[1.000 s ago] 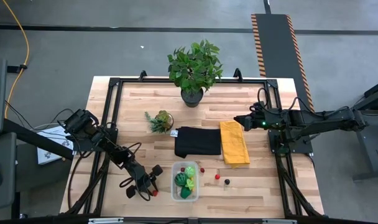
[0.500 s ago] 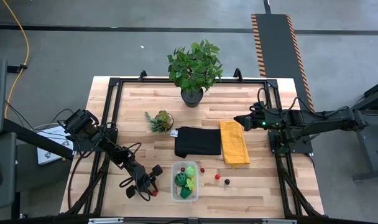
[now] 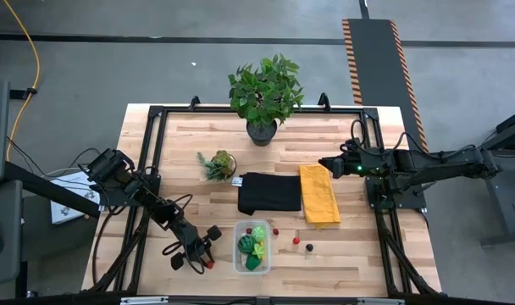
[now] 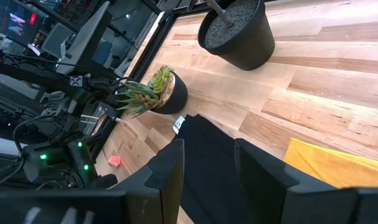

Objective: Pick and placing Produce into tupperware
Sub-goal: Put the raspberry into the bin

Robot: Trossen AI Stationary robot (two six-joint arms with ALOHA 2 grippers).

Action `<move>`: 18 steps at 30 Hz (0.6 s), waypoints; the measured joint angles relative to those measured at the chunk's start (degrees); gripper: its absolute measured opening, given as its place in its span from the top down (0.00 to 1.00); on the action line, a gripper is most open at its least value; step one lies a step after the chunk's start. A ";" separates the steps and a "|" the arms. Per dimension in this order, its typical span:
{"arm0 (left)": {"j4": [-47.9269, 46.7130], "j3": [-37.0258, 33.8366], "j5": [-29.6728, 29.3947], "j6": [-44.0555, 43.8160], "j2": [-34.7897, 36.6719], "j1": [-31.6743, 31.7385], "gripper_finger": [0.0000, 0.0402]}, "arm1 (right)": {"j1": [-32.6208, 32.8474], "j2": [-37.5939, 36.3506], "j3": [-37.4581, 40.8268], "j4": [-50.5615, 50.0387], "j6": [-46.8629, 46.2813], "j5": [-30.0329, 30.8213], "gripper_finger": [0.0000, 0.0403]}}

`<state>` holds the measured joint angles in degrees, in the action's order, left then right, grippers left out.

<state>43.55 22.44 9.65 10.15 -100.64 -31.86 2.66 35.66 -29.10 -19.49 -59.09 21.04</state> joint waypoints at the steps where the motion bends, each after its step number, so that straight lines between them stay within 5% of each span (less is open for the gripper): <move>1: 0.00 0.00 0.00 0.00 0.00 -0.01 0.77 | 0.02 0.00 0.00 -0.02 0.00 0.00 0.67; 18: 1.45 0.02 -0.34 -1.53 2.85 0.00 0.79 | 0.02 0.00 0.00 0.00 0.20 0.00 0.67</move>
<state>45.00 22.46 9.31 8.63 -97.79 -31.86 2.67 35.66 -29.10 -19.49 -58.89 21.04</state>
